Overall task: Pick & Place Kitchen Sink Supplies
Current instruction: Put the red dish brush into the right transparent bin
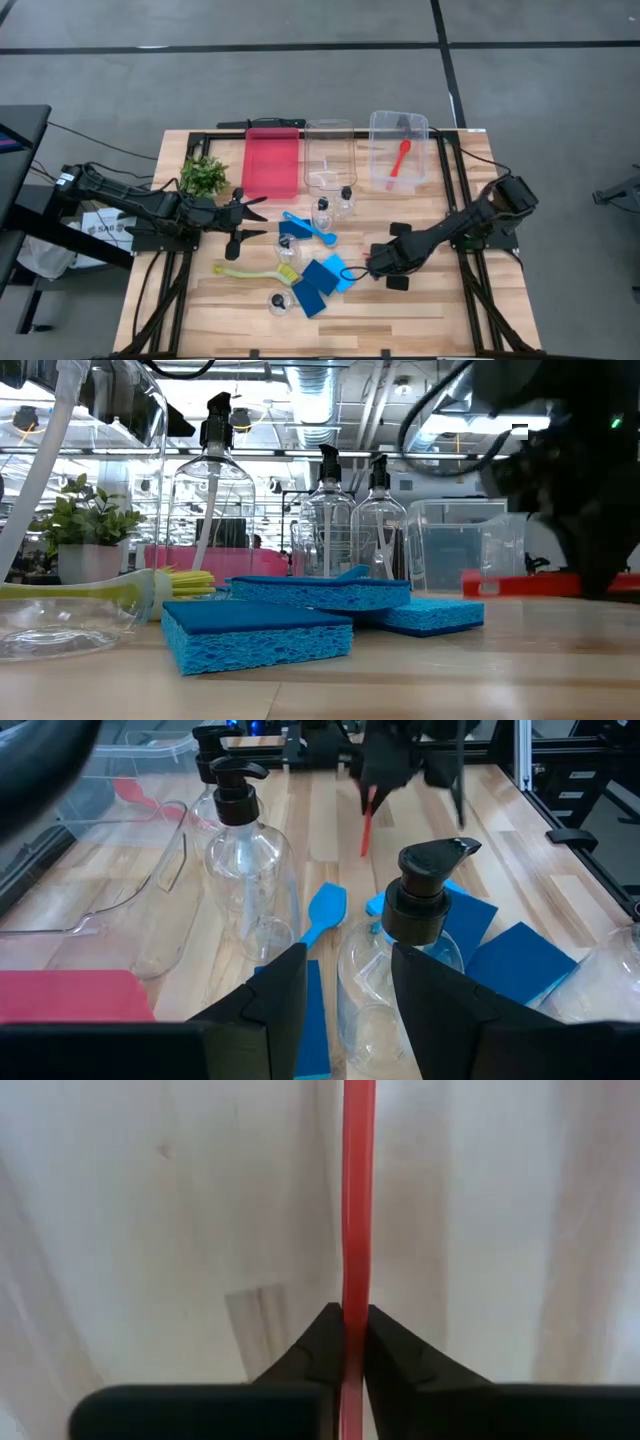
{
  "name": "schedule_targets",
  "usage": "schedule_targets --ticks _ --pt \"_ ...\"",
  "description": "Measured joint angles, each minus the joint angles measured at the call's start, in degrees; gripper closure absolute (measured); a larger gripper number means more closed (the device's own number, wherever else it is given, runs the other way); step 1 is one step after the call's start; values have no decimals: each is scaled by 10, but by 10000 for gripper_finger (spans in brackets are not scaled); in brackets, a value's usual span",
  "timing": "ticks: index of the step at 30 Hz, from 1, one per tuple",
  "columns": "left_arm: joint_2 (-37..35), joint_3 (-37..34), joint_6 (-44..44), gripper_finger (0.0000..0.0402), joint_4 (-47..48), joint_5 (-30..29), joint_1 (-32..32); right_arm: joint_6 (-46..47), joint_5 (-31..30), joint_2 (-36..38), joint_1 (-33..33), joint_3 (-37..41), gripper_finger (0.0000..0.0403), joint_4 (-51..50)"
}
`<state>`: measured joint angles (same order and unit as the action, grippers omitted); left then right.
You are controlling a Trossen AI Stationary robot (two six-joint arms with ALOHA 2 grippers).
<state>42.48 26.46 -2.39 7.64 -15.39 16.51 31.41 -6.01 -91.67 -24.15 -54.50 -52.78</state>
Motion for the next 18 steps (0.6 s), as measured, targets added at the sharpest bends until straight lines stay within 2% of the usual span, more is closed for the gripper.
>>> schedule_targets --ticks 4,11,18 --pt "0 0 0 253 0 0 0 17 -33 47 -21 0 393 -17" --pt "0 0 0 253 -1 0 0 13 -127 134 -60 -2 380 -14" --pt "0 0 0 253 -2 0 0 -28 -266 209 -81 -2 392 12"
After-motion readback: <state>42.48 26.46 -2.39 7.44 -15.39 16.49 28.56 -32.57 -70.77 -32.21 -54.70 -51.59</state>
